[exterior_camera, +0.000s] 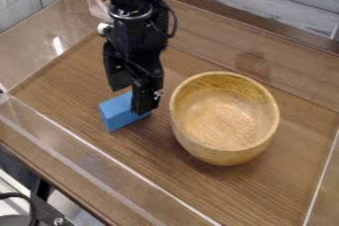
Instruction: Put the blue block in the brown bowl
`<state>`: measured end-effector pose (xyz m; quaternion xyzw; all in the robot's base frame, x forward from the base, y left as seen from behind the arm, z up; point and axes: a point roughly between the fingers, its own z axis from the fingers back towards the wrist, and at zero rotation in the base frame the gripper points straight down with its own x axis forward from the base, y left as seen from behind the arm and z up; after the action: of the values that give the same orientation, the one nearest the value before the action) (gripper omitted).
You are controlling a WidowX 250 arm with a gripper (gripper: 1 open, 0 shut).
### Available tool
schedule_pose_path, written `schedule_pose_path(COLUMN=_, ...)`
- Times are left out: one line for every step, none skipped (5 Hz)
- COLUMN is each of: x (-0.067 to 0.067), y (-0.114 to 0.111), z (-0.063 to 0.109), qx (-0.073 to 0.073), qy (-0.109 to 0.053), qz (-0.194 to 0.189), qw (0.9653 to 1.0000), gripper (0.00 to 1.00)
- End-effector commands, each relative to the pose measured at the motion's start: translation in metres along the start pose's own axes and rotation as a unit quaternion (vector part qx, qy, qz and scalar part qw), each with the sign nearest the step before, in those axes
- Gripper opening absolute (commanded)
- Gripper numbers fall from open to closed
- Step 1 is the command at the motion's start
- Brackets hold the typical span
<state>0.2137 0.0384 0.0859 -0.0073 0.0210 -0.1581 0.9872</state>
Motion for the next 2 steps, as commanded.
schedule_pose_path(x=0.0034, y=0.0069, z=0.0079, qx=0.013, qy=-0.029, qz=-0.001, qw=0.9995, gripper=1.0)
schedule_pose_path(x=0.0038, y=0.0093, z=0.0063, qx=0.013, qy=-0.036, qz=-0.006, qw=0.9992, gripper=1.0)
